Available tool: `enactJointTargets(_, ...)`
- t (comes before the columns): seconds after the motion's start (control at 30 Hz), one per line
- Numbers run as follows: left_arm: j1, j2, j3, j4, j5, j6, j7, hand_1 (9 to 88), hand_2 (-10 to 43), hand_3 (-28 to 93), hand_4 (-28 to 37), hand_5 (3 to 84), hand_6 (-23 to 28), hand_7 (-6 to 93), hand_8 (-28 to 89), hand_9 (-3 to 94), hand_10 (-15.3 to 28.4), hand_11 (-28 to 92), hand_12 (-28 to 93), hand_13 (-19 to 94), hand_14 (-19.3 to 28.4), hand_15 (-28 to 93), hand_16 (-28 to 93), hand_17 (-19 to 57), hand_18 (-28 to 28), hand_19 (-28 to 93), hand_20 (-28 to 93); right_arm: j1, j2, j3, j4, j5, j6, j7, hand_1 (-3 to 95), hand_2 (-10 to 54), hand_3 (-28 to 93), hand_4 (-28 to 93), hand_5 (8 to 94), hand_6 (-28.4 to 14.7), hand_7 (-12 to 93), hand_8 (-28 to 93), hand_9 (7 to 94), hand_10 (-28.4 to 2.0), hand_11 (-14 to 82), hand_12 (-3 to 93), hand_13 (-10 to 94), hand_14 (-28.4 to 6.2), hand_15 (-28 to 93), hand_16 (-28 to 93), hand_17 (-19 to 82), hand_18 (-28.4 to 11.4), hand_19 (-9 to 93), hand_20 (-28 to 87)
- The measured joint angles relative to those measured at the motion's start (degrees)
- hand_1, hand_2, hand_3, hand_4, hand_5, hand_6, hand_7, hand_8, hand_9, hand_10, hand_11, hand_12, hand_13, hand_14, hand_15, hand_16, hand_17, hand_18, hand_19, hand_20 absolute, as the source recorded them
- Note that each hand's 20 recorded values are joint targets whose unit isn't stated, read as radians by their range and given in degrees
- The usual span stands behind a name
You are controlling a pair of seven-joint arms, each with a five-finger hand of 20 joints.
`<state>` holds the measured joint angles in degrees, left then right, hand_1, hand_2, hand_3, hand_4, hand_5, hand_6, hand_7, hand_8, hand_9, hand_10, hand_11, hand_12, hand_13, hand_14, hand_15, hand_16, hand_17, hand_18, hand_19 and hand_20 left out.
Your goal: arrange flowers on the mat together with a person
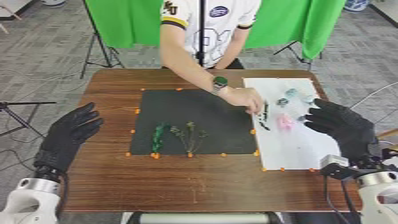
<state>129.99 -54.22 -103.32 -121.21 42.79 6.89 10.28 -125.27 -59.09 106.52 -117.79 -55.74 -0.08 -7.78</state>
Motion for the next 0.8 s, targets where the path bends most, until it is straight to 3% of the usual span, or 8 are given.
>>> enactJointTargets(0.13,-1.0,-0.02,0.35,0.24,0.01,-0.19,-0.06,26.7,-2.4,72,-26.1,36.4,4.7,18.1,-9,31.8,11.8,24,17,28,14.7,32,-1,-5.3,20.6,50,6,1.2,0.2,-0.9,0.1,0.0,0.6,0.1,7.6,10.6,83,-27,44.4,-5.3,17,-9,43.9,-16.2,13.7,23.1,37,-13.9,26,24,11,-22.7,46,23)
enactJointTargets(0.47,-1.0,-0.02,0.25,0.20,-0.01,-0.19,0.03,26.6,-2.4,72,-25.8,36.5,4.7,17.9,-8,31.9,11.8,24,17,28,14.8,32,-1,-5.2,20.6,50,6,2.7,0.4,-2.2,0.3,-0.6,0.7,0.8,7.6,10.6,83,-27,44.2,-5.1,17,-9,44.0,-16.1,13.8,23.2,37,-13.9,26,24,10,-22.7,45,24)
enactJointTargets(0.6,0.3,-0.45,-0.99,-0.45,-0.02,-0.13,0.05,26.6,-2.3,72,-25.8,36.5,4.7,17.9,-8,31.9,11.7,24,17,28,14.8,32,-1,-5.3,20.5,50,6,3.4,0.3,-2.9,0.6,-1.0,0.5,1.1,7.6,10.6,83,-27,44.4,-5.1,17,-9,44.1,-16.1,13.9,23.3,37,-13.9,26,24,11,-22.8,45,24)
enactJointTargets(0.8,1.5,-0.92,-1.03,-0.52,0.00,-0.16,0.00,26.6,-2.3,72,-25.8,36.5,4.7,18.1,-8,32.1,11.8,24,17,28,14.7,31,-1,-5.2,20.6,50,6,3.3,0.2,-2.8,0.5,-1.2,0.5,1.3,7.7,10.5,83,-27,44.4,-5.1,17,-9,44.3,-16.1,13.9,23.2,37,-14.0,26,25,10,-22.7,45,23)
